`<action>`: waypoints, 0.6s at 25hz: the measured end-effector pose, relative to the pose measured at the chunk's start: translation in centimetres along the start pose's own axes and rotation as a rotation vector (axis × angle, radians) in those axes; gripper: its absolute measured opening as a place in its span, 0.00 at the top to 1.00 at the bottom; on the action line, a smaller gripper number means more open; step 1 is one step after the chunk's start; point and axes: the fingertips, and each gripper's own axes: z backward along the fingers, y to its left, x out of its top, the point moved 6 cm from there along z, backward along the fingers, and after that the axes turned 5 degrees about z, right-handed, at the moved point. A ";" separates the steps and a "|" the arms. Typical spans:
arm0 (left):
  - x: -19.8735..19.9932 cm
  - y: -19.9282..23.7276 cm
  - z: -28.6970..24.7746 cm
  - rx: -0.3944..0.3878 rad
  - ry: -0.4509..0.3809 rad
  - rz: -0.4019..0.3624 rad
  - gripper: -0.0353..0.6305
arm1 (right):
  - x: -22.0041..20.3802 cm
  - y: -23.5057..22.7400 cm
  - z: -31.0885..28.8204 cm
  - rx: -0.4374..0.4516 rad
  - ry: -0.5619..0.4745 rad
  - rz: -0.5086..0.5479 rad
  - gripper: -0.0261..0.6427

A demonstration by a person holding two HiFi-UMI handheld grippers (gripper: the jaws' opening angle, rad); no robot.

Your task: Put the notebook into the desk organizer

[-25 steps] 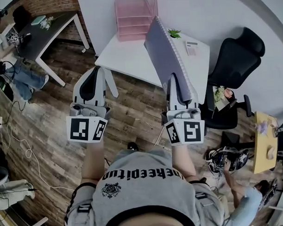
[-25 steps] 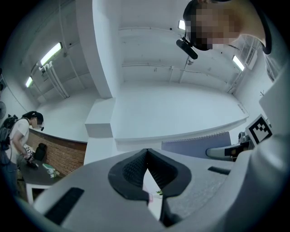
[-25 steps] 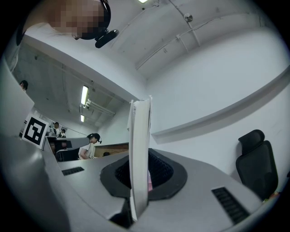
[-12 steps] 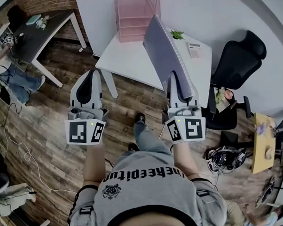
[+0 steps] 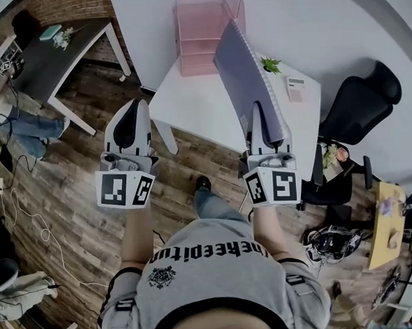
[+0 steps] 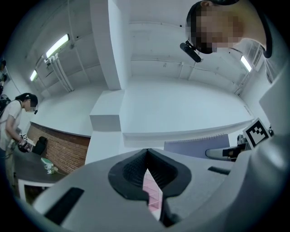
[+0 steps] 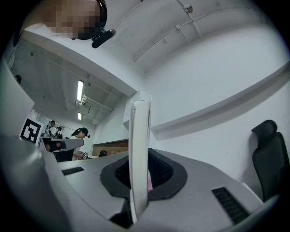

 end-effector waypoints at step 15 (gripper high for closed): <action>-3.4 5.8 -13.2 -0.011 0.006 -0.056 0.94 | -3.6 -4.6 -14.0 0.009 -0.010 0.011 0.92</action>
